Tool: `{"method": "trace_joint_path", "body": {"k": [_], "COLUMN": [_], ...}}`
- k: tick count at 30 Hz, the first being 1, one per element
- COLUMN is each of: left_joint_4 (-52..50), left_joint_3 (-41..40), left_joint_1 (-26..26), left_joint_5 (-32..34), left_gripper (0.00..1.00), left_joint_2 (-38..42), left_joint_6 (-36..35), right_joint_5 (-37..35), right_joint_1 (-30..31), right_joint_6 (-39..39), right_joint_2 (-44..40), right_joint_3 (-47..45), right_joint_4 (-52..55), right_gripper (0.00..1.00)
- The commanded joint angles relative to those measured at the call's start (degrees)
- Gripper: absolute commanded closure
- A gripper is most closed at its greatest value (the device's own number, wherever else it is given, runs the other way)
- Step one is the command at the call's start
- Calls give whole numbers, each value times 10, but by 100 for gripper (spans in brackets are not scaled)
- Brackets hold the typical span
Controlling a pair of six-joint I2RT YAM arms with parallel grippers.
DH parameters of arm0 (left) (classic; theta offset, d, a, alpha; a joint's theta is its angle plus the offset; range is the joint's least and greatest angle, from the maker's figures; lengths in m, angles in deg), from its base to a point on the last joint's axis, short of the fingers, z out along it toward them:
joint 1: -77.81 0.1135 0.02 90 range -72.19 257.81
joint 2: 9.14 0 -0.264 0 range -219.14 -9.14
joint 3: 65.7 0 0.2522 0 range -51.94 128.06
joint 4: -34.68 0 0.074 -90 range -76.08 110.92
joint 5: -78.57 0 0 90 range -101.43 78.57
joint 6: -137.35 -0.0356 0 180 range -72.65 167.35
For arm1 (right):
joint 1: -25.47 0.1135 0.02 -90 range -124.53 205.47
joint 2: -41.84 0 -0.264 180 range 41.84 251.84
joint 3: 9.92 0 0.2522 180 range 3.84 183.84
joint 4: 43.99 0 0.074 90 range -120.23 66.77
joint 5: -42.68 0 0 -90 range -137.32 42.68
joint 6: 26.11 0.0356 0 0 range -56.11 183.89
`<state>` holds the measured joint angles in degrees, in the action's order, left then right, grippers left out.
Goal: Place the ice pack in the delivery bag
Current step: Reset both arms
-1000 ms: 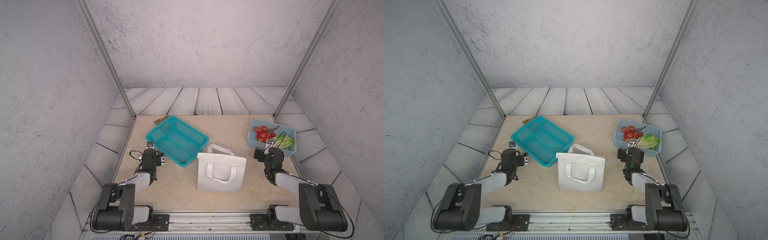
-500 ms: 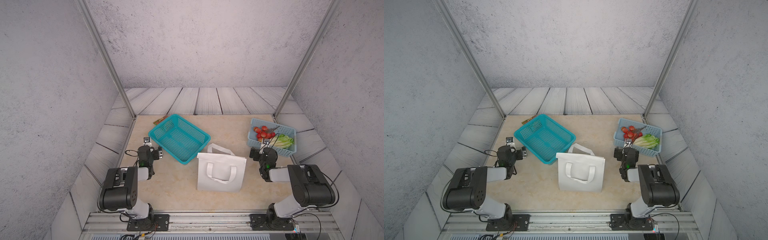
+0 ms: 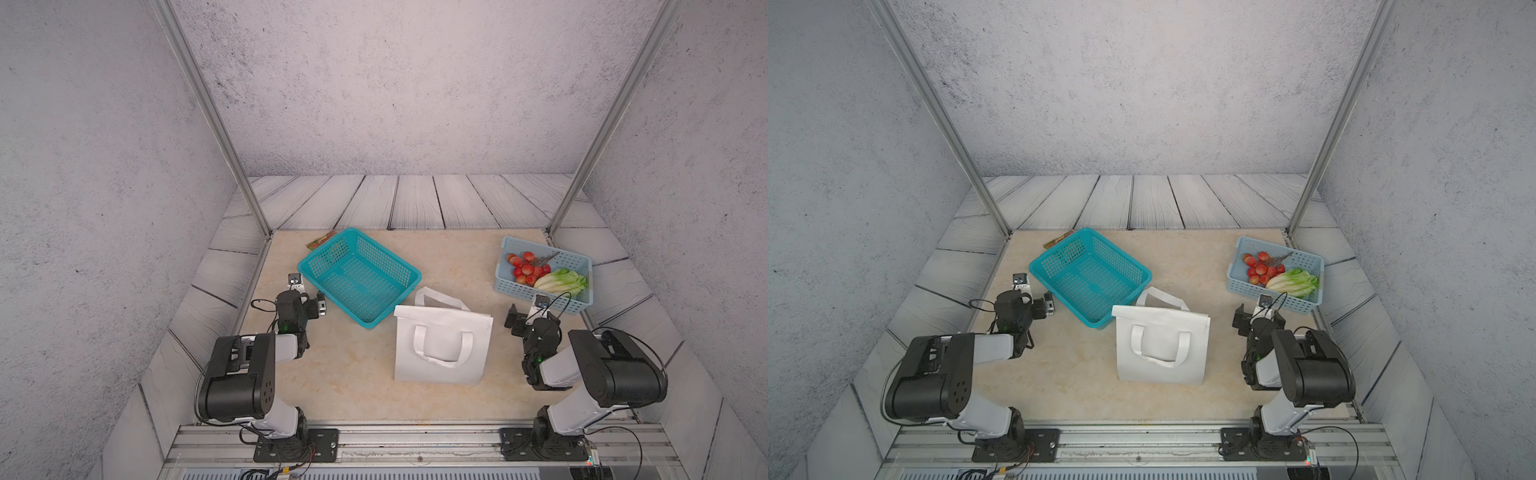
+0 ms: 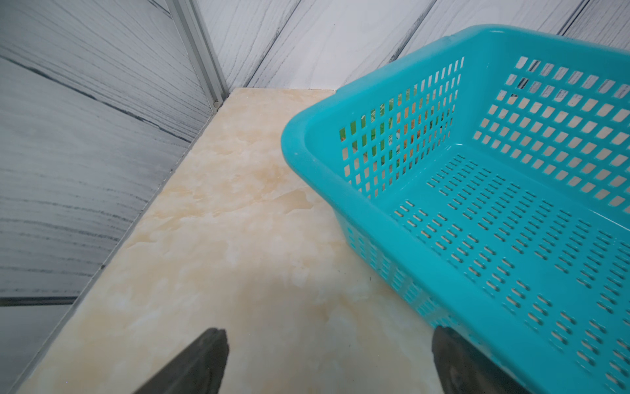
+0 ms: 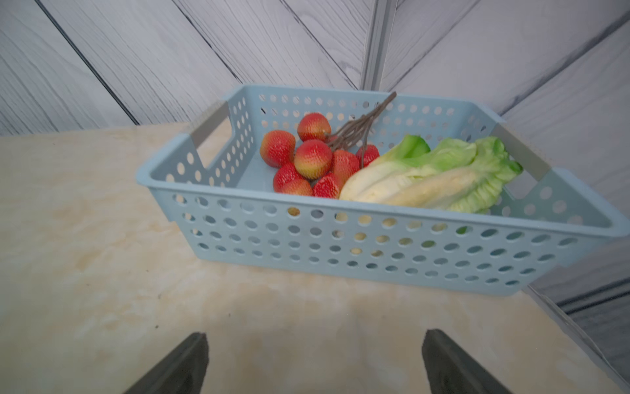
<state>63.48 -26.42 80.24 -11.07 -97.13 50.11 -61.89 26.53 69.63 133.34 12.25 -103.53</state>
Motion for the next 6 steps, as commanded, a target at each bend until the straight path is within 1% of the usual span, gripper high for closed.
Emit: {"method": "trace_joint_path", "body": {"k": [1,6], "left_joint_4": [1,1], "left_joint_3": [12,12], "left_joint_1": [-4,-4], "left_joint_5": [-4,-4], "left_gripper": [0,0], "left_joint_2": [5,4], "left_joint_6": [-7,-6], "right_joint_5": [4,12], "right_joint_1": [-1,0], "right_joint_6": [4,-2], "right_joint_2": [1,3], "right_joint_3": [-1,1], "right_joint_4": [-67,-68], "right_gripper": [1,1]}}
